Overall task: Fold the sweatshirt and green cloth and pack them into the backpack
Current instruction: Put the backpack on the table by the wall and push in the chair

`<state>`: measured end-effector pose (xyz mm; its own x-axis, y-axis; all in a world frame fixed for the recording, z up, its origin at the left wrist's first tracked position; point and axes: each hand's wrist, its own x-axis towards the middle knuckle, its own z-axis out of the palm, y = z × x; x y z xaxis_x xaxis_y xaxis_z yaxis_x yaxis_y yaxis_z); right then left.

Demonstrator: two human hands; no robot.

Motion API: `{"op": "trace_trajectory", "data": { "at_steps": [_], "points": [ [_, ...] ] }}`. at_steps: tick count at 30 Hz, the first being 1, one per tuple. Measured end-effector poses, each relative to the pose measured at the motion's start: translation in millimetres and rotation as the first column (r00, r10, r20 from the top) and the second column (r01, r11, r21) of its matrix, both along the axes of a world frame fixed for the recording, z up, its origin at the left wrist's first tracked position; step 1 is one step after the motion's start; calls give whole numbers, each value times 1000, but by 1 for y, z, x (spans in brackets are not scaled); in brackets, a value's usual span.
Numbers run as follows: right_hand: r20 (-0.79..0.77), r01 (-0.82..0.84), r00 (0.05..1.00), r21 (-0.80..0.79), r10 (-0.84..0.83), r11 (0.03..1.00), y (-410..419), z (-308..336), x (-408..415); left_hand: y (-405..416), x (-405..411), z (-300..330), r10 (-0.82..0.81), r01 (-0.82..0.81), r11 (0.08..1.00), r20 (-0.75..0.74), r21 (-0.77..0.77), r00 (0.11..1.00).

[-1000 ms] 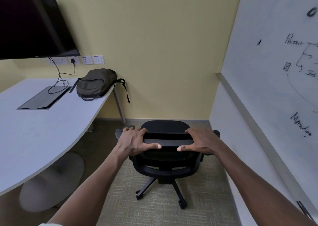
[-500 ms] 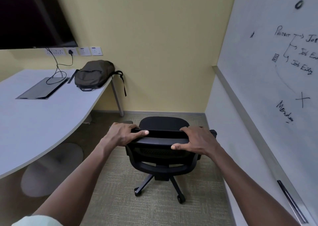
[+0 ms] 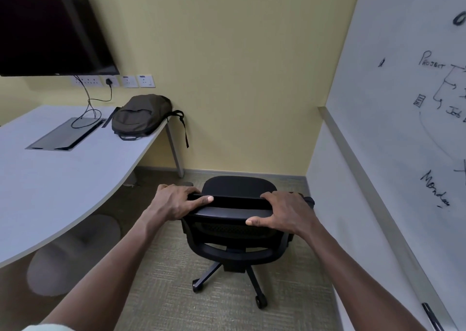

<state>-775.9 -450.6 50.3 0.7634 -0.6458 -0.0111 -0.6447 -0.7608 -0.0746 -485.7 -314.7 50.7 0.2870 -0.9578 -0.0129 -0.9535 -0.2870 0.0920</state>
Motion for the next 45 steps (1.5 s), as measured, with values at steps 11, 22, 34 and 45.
{"op": "trace_trajectory", "data": {
  "at_steps": [11, 22, 34, 45],
  "points": [
    [64, -89, 994, 40, 86, 995, -90, 1, 29, -56, 13, -2, 80, -80, 997, -16, -14, 997],
    [21, -221, 975, -36, 222, 975, -154, -1, 81, -85, 40, -4, 225, -225, 974, -21, -19, 974],
    [8, -370, 929, -69, 371, 927, -195, -5, 151, -85, 69, -6, 404, -403, 913, -3, -70, 915],
    [25, -463, 884, -96, 467, 881, -204, -4, 220, -79, 114, -3, 531, -529, 840, -15, -121, 847]
  ]
}}
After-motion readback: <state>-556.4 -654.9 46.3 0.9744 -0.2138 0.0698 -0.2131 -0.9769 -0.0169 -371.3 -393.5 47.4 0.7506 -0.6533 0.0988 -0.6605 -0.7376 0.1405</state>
